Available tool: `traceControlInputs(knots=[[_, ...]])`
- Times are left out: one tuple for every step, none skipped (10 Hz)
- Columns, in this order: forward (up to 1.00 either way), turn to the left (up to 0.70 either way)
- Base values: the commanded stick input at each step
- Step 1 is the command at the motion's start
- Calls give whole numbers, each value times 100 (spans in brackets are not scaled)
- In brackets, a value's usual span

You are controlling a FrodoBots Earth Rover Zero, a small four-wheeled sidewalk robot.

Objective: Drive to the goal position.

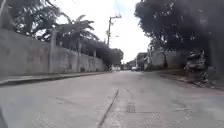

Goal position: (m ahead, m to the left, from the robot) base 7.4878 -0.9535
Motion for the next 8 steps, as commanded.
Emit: traceControlInputs(knots=[[70, -6], [70, -15], [70, -20], [70, -25], [70, -30], [70, -35], [70, -14], [70, 0]])
